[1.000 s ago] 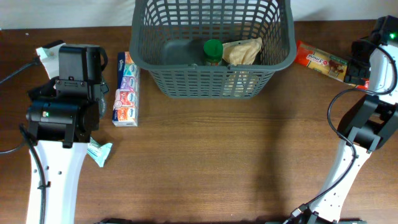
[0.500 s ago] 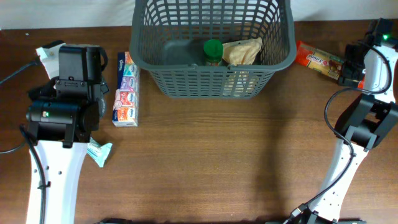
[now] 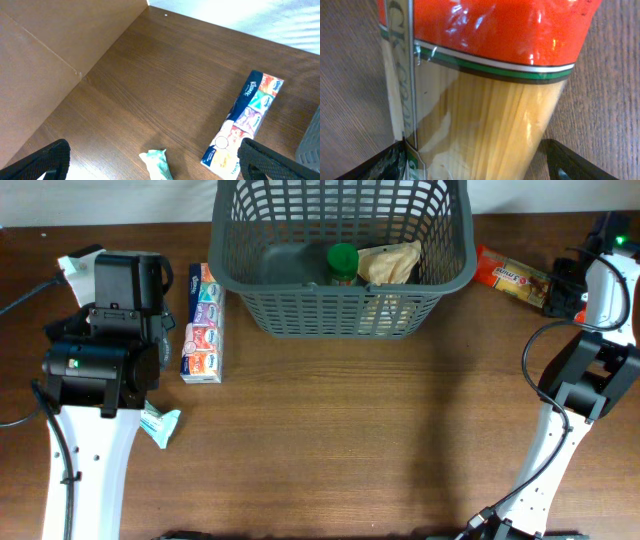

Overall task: Pack container
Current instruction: 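Lift the spaghetti packet with the right gripper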

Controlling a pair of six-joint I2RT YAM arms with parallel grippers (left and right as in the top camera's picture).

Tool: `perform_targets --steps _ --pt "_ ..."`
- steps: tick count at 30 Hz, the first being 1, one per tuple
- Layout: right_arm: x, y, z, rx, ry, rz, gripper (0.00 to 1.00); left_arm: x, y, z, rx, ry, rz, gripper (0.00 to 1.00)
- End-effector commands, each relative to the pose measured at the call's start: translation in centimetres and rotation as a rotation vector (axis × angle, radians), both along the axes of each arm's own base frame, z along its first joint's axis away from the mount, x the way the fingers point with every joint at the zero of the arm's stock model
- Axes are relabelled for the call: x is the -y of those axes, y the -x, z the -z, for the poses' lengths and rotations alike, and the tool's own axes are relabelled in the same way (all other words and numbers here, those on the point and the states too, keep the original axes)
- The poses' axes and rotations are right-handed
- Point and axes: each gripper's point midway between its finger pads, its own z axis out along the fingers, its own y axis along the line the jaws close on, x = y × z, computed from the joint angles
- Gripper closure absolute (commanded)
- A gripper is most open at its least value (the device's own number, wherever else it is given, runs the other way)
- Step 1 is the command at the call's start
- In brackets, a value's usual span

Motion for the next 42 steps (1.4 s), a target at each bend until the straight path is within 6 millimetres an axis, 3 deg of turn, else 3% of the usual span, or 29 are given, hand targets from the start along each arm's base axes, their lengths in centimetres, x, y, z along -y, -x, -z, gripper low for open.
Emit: perform_targets --steps 1,5,8,14,19,21,25,31,34,37,40,42 --pt "-2.3 1.6 4.3 -0.094 -0.124 0.055 0.17 -0.4 0.3 -0.8 0.022 -0.009 -0.014 0.01" --pt "-2.8 3.0 4.4 -0.153 -0.158 0.105 0.14 -0.4 0.3 -0.8 0.022 -0.009 -0.014 0.01" --pt "-2.9 4.0 4.5 -0.186 -0.174 0.113 0.20 -0.4 0.3 -0.8 0.022 -0.009 -0.014 0.01" --pt "-2.8 5.2 4.4 -0.219 -0.204 0.130 0.47 -0.4 0.3 -0.8 0.022 -0.009 -0.014 0.01" --pt "-2.9 5.9 4.4 -0.246 -0.215 0.134 0.84 -0.4 0.3 -0.8 0.022 -0.009 -0.014 0.01" --pt "-3.0 6.1 4.4 -0.257 -0.215 0.131 0.92 -0.4 0.3 -0.8 0.022 -0.009 -0.014 0.01" --pt "-3.4 6.3 4.3 -0.265 -0.226 0.089 0.95 -0.4 0.3 -0.8 0.022 -0.009 -0.014 0.01" --pt "-3.0 4.9 3.6 -0.197 -0.185 -0.078 0.96 -0.4 0.3 -0.8 0.022 -0.009 -0.014 0.01" --pt "-1.3 4.1 1.3 -0.158 -0.087 -0.157 0.96 -0.4 0.3 -0.8 0.022 -0.009 -0.014 0.01" --pt "0.9 2.9 -3.1 -0.081 0.043 -0.246 0.96 -0.4 0.3 -0.8 0.022 -0.009 -0.014 0.01" --pt "2.9 1.3 -9.9 0.048 0.197 -0.353 0.96 -0.4 0.3 -0.8 0.022 -0.009 -0.014 0.01" --pt "3.6 0.7 -15.6 0.152 0.316 -0.438 0.96 -0.4 0.3 -0.8 0.022 -0.009 -0.014 0.01"
